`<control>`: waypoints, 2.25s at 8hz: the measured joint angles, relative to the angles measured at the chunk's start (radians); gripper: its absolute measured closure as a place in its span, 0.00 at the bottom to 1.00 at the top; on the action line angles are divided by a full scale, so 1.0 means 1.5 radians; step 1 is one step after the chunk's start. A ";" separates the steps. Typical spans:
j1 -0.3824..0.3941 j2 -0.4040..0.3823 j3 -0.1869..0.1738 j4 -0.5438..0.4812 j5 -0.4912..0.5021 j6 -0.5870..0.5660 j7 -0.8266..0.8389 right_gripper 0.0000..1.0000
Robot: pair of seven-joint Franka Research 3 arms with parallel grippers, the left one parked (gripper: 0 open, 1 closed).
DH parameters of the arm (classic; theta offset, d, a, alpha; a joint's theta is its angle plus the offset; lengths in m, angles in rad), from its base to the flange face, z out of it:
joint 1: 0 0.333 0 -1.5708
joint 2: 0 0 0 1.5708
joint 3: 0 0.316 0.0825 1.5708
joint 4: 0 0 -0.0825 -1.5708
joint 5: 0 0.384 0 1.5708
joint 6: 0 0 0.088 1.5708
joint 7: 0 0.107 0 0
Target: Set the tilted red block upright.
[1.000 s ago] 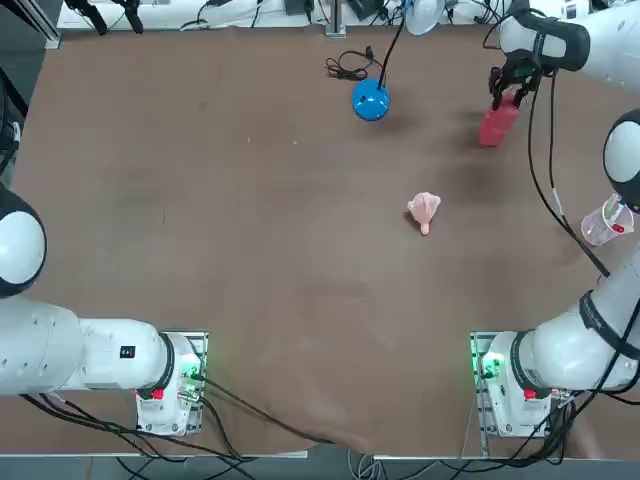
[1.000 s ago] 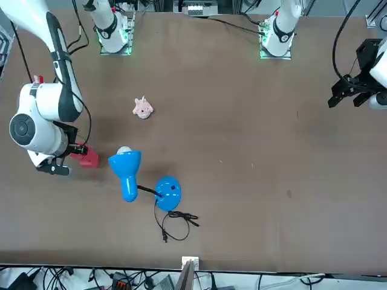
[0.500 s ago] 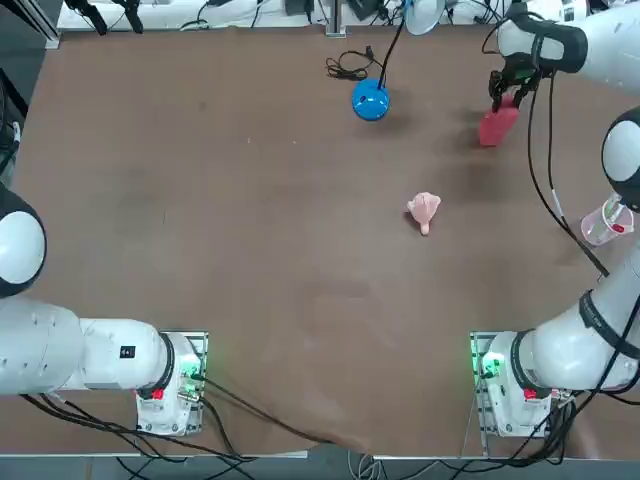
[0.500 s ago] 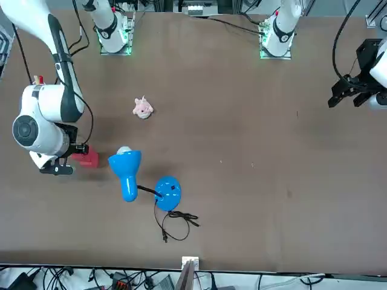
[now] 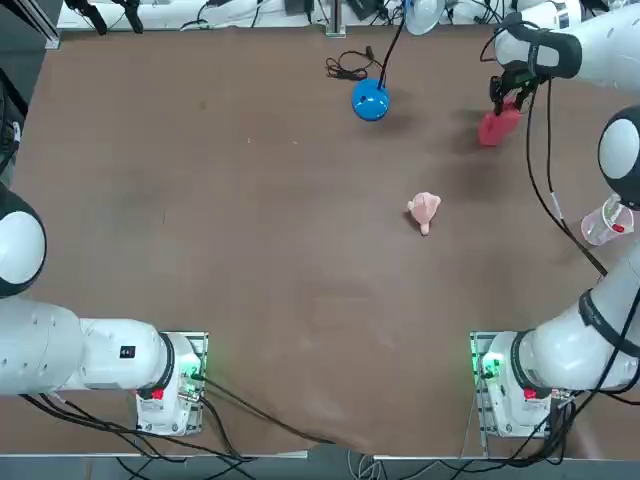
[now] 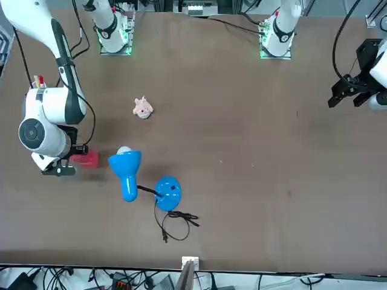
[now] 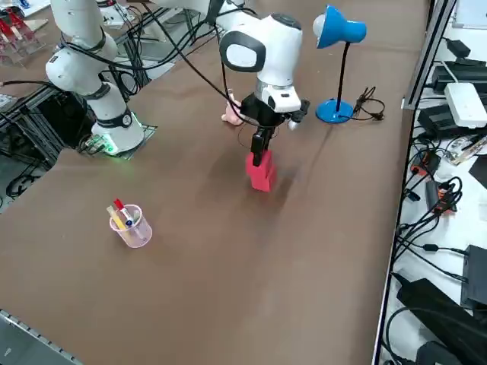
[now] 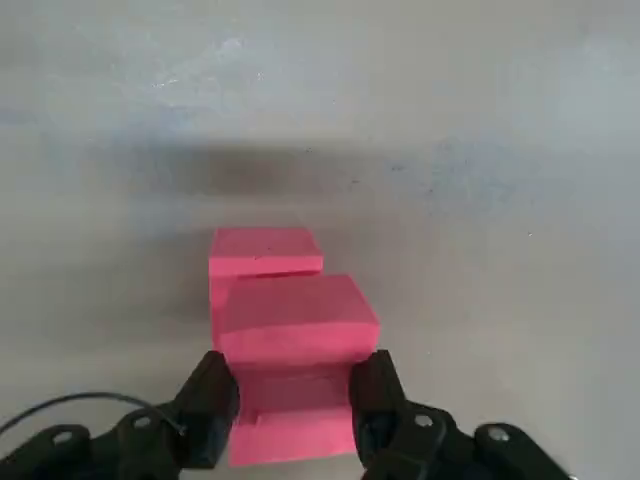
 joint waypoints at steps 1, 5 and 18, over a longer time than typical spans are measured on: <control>0.001 0.000 0.000 0.000 0.000 0.002 0.003 0.37; 0.004 0.000 0.000 0.000 0.016 0.010 0.013 0.38; 0.002 0.005 0.000 -0.001 0.024 0.017 0.015 0.38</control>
